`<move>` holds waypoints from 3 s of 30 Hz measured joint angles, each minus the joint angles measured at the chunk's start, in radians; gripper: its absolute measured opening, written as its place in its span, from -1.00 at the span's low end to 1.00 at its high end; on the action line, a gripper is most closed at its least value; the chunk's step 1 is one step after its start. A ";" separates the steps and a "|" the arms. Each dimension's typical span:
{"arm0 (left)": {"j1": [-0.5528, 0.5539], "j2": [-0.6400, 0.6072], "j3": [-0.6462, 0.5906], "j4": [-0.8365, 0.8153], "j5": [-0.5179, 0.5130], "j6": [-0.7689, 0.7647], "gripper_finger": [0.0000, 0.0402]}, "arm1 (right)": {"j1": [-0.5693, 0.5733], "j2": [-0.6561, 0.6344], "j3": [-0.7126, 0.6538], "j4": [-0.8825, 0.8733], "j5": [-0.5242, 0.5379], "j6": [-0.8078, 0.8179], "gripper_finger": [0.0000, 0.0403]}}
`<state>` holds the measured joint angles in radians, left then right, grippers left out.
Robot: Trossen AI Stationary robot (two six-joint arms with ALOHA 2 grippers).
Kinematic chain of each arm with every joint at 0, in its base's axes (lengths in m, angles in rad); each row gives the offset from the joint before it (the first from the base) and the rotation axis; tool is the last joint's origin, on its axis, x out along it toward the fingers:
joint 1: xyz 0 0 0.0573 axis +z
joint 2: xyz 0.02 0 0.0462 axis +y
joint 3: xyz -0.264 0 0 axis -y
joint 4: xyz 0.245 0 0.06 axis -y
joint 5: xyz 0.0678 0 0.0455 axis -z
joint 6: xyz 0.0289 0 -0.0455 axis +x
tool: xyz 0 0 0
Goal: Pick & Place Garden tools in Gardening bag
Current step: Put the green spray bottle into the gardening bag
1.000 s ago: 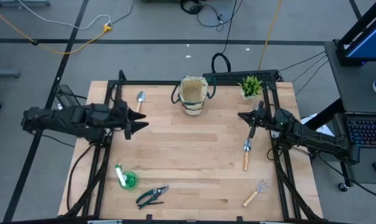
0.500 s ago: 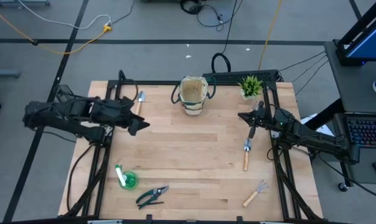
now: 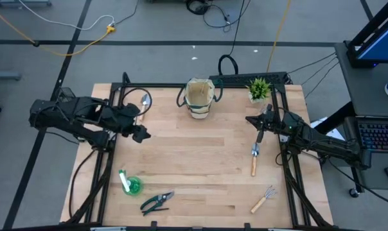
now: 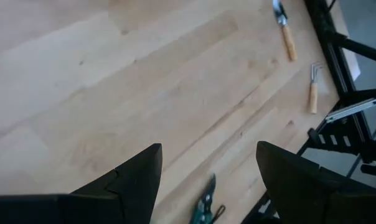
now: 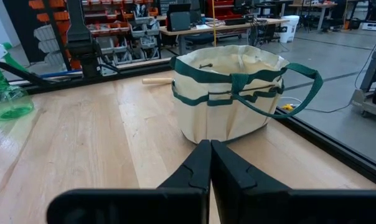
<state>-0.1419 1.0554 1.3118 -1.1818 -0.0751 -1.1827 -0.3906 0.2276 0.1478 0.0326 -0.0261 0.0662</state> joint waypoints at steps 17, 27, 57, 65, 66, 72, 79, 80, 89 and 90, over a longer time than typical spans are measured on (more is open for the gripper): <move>-0.244 0.028 0.022 -0.104 0.060 -0.468 0.33 | 0.000 0.000 0.000 0.000 0.003 -0.003 -1.00; -0.415 0.079 0.022 -0.101 0.097 -0.723 0.33 | 0.000 0.002 0.000 -0.010 0.004 -0.003 -1.00; -0.784 0.229 0.022 -0.153 0.100 -1.253 0.33 | 0.000 0.002 0.000 -0.095 0.003 -0.004 -1.00; -0.784 0.274 0.021 -0.149 0.100 -1.252 0.33 | 0.000 0.002 0.000 -0.094 0.003 -0.004 -1.00; -0.784 0.275 0.021 -0.150 0.100 -1.244 0.33 | 0.000 0.002 0.000 -0.094 0.003 -0.004 -1.00; -0.784 0.275 0.021 -0.149 0.100 -1.224 0.33 | 0.000 0.002 0.000 -0.094 0.003 -0.004 -1.00; -0.784 0.275 0.021 -0.149 0.098 -1.157 0.33 | 0.000 0.002 0.000 -0.094 0.003 -0.004 -1.00; -0.784 0.275 0.021 -0.149 0.097 -1.141 0.33 | 0.000 0.002 0.000 -0.094 0.003 -0.004 -1.00; -0.784 0.275 0.021 -0.145 0.055 -1.089 0.33 | 0.000 0.002 0.000 -0.094 0.003 -0.004 -1.00; -0.784 0.275 0.021 -0.142 0.055 -1.089 0.33 | 0.000 0.002 0.000 -0.094 0.003 -0.004 -1.00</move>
<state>-0.9257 1.3303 1.3331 -1.3235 -0.0199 -2.2719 -0.3908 0.2298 0.1478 -0.0612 -0.0227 0.0624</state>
